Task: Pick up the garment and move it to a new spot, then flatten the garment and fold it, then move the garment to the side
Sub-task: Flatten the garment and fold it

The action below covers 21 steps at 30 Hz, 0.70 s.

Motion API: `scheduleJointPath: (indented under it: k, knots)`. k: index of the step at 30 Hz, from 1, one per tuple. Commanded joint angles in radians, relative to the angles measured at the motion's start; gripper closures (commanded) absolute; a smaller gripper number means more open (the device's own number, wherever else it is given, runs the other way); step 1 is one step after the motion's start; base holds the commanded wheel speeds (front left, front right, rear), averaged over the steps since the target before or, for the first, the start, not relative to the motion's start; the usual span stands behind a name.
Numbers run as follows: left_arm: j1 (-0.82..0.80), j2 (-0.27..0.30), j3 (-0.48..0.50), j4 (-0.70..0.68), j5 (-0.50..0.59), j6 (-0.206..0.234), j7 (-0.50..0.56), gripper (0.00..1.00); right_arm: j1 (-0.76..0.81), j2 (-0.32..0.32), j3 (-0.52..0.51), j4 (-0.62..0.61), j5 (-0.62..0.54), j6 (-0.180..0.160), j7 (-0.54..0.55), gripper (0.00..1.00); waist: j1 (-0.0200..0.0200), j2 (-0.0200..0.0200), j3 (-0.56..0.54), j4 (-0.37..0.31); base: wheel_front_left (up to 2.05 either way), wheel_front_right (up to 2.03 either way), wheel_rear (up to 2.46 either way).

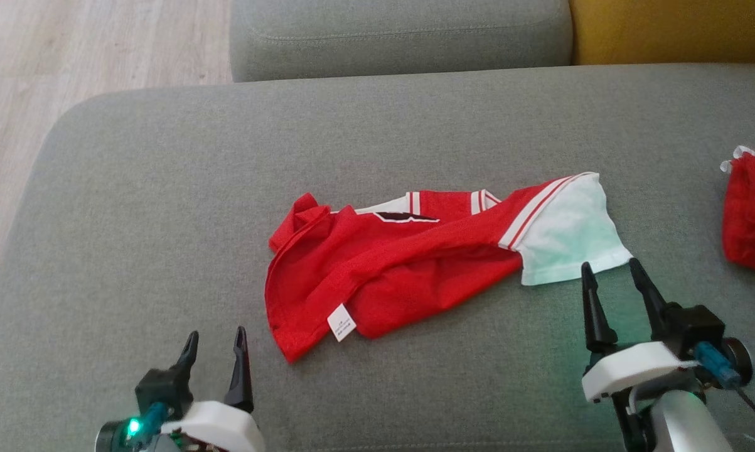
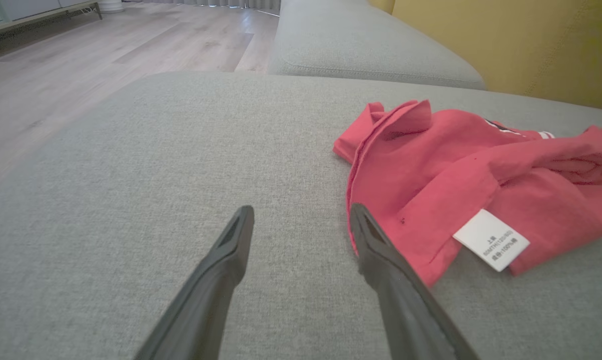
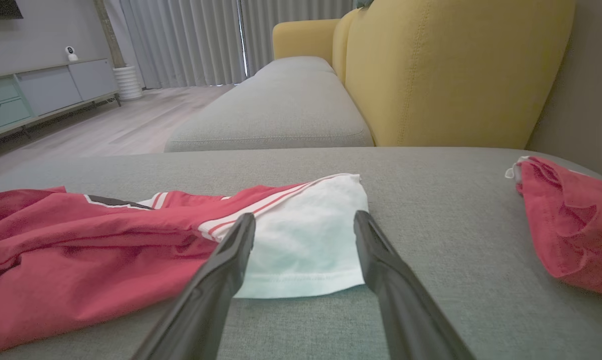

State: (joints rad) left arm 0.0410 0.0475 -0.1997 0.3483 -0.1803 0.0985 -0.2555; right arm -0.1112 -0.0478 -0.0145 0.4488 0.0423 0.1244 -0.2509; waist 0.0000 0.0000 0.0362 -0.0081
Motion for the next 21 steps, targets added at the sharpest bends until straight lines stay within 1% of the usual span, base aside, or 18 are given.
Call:
scheduleJointPath:
  k: [1, 9, 14, 17, 18, 21]
  knots:
    - [-0.021, 0.003, 0.038, -0.028, 0.0, 0.009, -0.006, 0.0, -0.019, -0.002, 0.029, -0.035, -0.01, 0.006, -0.011, 0.0, 0.0, 0.0, -0.002, 0.003, 0.0, 0.0, 0.0]
    - [-0.028, 0.003, 0.031, -0.03, -0.008, 0.011, -0.006, 0.0, -0.023, -0.002, 0.049, -0.04, -0.003, 0.006, -0.011, 0.0, 0.0, 0.0, 0.01, 0.017, 0.0, 0.0, 0.0]
    - [-0.057, 0.003, -0.011, -0.009, -0.047, -0.032, -0.006, 0.0, -0.041, -0.002, 0.055, -0.041, 0.006, 0.006, -0.011, 0.0, 0.0, 0.0, 0.048, 0.011, 0.0, 0.0, 0.0]
    - [-0.082, 0.003, -0.039, 0.034, -0.094, -0.063, -0.006, 0.0, -0.056, -0.002, 0.055, -0.039, 0.009, 0.006, -0.011, 0.0, 0.0, 0.0, 0.075, 0.0, 0.0, 0.0, 0.0]
    - [-0.101, 0.003, -0.055, 0.062, -0.125, -0.078, -0.006, 0.0, -0.066, -0.002, 0.051, -0.039, 0.008, 0.006, -0.011, 0.0, 0.0, 0.0, 0.091, -0.008, 0.0, 0.0, 0.0]
    - [-0.122, 0.003, -0.075, 0.102, -0.163, -0.094, -0.006, 0.0, -0.076, -0.002, 0.042, -0.04, 0.007, 0.006, -0.011, 0.0, 0.0, 0.0, 0.109, -0.019, 0.0, 0.0, 0.0]
